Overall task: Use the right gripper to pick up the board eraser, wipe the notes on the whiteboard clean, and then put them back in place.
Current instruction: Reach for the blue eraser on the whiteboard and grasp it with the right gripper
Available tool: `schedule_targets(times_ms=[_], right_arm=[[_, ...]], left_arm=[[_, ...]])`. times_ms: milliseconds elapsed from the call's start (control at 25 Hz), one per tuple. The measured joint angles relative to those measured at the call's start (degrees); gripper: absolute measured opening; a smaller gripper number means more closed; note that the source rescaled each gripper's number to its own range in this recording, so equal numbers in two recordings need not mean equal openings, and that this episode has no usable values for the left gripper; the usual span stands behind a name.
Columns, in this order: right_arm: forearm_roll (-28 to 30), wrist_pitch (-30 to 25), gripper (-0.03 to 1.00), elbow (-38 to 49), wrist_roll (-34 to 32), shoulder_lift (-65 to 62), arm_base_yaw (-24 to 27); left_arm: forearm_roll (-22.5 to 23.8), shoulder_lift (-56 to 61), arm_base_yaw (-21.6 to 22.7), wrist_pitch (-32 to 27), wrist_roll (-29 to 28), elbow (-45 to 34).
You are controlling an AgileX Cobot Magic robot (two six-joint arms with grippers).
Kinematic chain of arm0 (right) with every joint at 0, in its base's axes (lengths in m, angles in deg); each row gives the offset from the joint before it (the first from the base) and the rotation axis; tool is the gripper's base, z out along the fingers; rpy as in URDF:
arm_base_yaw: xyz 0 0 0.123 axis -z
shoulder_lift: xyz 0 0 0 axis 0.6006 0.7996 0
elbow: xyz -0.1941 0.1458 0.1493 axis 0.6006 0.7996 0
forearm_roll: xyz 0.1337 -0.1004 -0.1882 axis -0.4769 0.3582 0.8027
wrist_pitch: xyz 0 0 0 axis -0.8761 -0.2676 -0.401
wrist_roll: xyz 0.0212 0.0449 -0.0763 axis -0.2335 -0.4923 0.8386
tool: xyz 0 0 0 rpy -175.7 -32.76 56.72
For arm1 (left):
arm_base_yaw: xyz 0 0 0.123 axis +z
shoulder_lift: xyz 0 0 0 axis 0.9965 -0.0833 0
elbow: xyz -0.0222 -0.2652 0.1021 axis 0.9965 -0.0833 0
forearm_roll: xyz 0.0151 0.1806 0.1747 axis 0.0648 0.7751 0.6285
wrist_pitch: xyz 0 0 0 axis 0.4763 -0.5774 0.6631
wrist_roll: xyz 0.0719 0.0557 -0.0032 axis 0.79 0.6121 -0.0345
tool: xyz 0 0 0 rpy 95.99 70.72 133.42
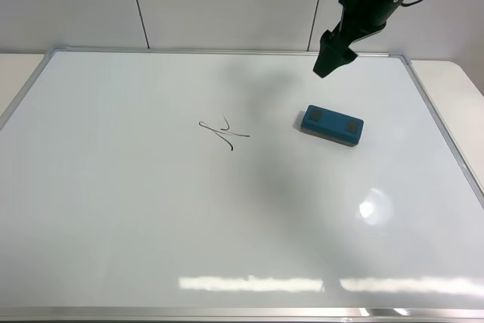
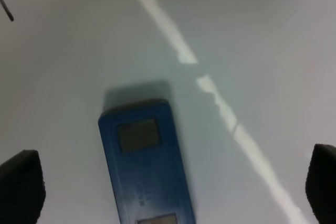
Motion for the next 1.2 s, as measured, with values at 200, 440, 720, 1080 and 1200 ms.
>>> schedule_targets(times_ms=[200, 440, 720, 1080, 1200], right_arm=[[0.1, -1.4, 1.0, -0.1, 0.6, 4.8, -1.1], [0.1, -2.5, 1.0, -0.1, 2.4, 6.1, -1.1], [0.2, -2.6, 1.0, -0.1, 2.5, 9.1, -1.2], [1.4, -2.3, 1.0, -0.1, 3.6, 11.6, -1.9], [2.3, -2.2, 1.0, -0.1, 3.8, 11.7, -1.9]], left_arm=[[0.0, 0.0, 0.0, 0.0, 0.0, 0.0], [0.0, 0.0, 0.0, 0.0, 0.0, 0.0], [0.0, 0.0, 0.0, 0.0, 0.0, 0.0], [0.0, 0.0, 0.0, 0.0, 0.0, 0.0], [0.0, 0.0, 0.0, 0.0, 0.0, 0.0]])
